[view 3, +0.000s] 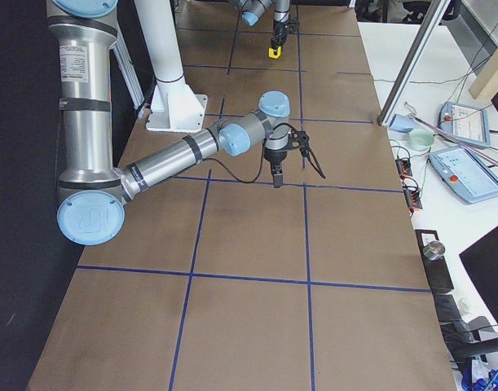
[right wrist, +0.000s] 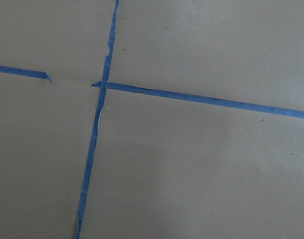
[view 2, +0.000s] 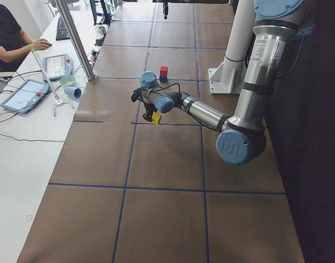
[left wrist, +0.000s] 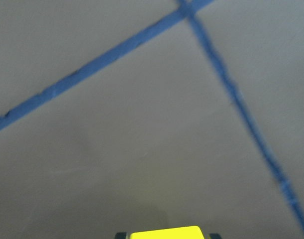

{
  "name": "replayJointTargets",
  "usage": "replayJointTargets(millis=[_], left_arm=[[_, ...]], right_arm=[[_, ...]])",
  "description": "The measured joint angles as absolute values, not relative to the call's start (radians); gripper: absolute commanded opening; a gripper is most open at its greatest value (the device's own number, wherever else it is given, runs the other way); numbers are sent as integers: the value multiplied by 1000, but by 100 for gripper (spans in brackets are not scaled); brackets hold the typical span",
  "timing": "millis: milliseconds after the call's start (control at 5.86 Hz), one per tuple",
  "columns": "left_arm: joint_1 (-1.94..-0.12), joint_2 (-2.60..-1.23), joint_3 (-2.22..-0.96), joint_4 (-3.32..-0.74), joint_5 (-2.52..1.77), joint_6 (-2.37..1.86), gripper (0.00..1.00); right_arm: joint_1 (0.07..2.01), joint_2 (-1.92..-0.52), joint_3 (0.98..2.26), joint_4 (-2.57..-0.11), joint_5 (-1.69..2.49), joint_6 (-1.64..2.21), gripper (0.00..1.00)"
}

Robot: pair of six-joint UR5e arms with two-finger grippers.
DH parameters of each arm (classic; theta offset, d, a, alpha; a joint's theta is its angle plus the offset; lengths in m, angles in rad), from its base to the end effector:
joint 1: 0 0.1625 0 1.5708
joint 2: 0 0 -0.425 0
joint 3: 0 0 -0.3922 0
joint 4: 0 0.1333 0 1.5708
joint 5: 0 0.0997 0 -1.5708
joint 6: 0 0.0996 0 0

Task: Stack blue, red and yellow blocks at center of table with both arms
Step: 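Carry the yellow cube with the left gripper above the red cube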

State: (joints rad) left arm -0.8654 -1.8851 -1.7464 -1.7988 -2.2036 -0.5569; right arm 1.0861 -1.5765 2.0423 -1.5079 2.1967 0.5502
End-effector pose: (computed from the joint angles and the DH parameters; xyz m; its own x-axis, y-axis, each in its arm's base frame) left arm 0.3358 -0.5091 0.3770 0.5652 0.3922 -0.7258 -0.2234 0.9197 0.3230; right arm -0.1549 -0.4550 0.4308 0.7043 -0.1453 0.6949 0.0400 0.9854 0.1655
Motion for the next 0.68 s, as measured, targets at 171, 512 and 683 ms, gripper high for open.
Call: replayJointTargets(millis=[171, 512, 683], left_arm=[[-798, -2043, -1747, -1697, -2198, -727, 0], [-701, -2334, -1632, -1591, -2160, -964, 0], [-680, -2457, -1539, -1535, -2136, -998, 0]], right_arm=[[1086, -1576, 2039, -1508, 2197, 548, 100], [1086, -1575, 2035, -1509, 2197, 545, 100], [1086, -1575, 2034, -1509, 2197, 544, 100]])
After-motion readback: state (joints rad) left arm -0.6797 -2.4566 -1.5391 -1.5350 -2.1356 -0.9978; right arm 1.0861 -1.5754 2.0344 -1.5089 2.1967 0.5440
